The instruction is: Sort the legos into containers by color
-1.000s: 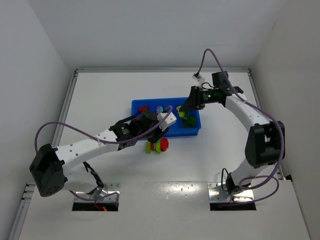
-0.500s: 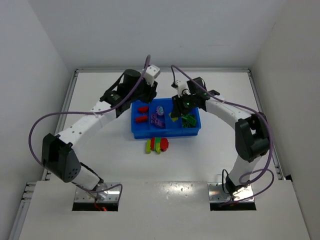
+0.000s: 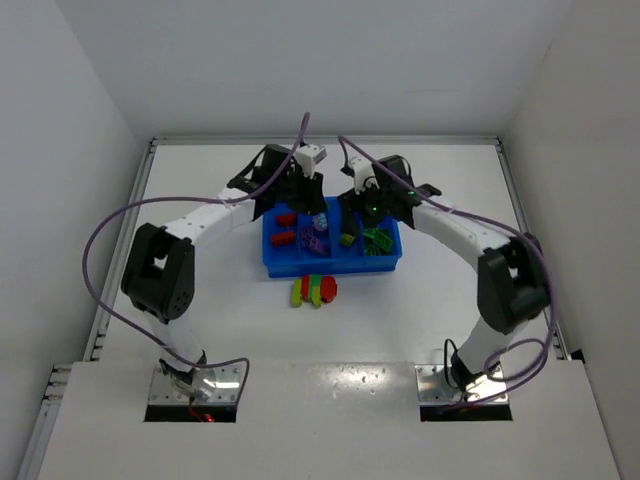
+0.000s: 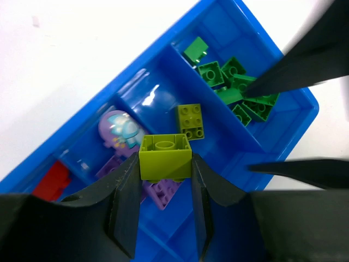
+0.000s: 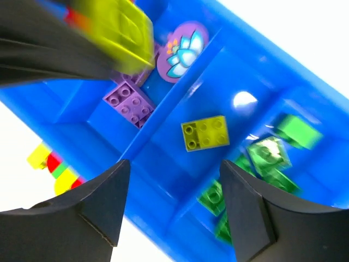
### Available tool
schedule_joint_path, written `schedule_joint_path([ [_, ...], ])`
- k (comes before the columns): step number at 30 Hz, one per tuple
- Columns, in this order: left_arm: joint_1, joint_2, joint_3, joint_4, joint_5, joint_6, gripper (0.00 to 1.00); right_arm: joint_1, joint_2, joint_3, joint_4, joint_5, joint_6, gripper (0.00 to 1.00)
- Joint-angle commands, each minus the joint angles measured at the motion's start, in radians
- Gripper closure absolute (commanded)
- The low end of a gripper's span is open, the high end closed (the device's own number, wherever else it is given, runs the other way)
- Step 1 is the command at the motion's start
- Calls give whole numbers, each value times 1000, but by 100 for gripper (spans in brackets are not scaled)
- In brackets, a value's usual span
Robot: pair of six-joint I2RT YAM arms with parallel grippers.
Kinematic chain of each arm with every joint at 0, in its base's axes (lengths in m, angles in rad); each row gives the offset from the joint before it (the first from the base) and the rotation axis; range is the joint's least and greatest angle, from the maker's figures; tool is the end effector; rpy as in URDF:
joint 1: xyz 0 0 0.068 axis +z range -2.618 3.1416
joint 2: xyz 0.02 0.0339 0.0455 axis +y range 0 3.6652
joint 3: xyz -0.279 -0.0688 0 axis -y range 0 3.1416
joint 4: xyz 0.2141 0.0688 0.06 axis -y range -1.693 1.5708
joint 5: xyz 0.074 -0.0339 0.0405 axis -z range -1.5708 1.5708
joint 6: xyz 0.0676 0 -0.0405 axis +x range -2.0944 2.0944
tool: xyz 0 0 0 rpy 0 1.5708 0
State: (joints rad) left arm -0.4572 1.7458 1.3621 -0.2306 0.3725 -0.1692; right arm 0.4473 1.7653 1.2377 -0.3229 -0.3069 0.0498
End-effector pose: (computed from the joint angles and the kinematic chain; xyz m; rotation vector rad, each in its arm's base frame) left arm 0.3494 -0.1993 0.2848 0.5352 2.1740 -0.7553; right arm 0.3342 0.1830 0.2272 -0.6242 2.3756 0.5947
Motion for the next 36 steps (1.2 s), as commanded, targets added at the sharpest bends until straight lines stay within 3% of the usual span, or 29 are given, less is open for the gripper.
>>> schedule_joint_path([
  [1,-32,50,54,77,83,-33,81,-31,-209,-32,25,43,-5,32],
  [5,-67,129,97,89,72,-33,78,-85,-427,-104,-1,61,-30,29],
  [9,-89,202,134,99,72,-33,73,-168,-519,-167,-33,8,-30,27],
  [18,-100,279,201,60,-75,13,36,-196,-529,-187,-105,-112,-53,27],
  [22,-100,258,201,42,-84,34,34,-196,-529,-205,-105,-153,-53,27],
  [26,-100,128,138,21,32,54,37,-196,-540,-239,-117,-265,-99,29],
  [30,-100,-60,57,-105,181,201,50,-165,-561,-270,-201,-371,-212,47],
  [31,-100,-119,46,-206,221,286,59,-165,-561,-270,-221,-411,-256,55],
  [36,-100,-193,55,-628,313,624,67,-104,-469,-177,-520,-462,-526,61],
])
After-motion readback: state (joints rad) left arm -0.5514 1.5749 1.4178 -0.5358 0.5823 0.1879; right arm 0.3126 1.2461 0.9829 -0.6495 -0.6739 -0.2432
